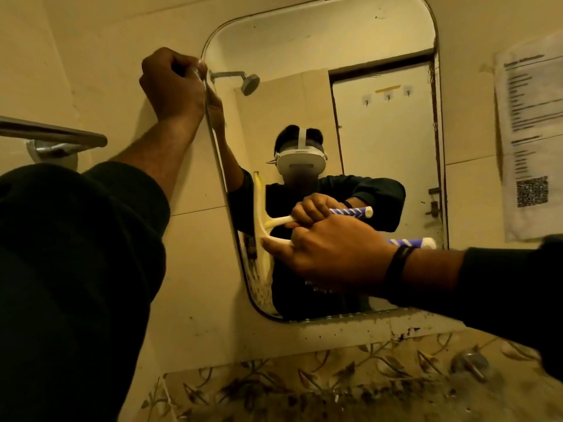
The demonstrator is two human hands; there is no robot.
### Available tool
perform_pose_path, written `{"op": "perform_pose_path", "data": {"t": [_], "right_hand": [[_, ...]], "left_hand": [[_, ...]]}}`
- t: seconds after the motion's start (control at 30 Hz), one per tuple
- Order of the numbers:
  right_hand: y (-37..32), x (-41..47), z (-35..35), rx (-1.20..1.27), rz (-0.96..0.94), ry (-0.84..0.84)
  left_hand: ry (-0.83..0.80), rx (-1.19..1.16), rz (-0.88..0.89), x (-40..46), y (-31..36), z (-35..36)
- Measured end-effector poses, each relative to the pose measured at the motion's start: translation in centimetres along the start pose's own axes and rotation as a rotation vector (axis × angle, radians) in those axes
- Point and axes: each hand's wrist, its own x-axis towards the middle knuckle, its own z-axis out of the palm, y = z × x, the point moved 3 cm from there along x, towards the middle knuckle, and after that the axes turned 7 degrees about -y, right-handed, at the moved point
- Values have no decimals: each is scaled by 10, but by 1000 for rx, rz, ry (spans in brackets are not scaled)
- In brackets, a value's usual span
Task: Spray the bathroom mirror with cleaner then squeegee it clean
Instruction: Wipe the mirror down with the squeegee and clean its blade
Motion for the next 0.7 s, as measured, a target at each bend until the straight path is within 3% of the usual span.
{"op": "perform_pose_path", "data": {"t": [0.27, 0.47, 0.7], "right_hand": [[34, -80, 11, -54, 87, -166], [3, -39, -9, -25, 60, -106], [-2, -42, -11, -57, 198, -230]], "left_hand": [[0, -32, -16, 2, -2, 3], [47, -27, -33, 8, -17, 10], [32, -52, -65, 2, -20, 2]]}}
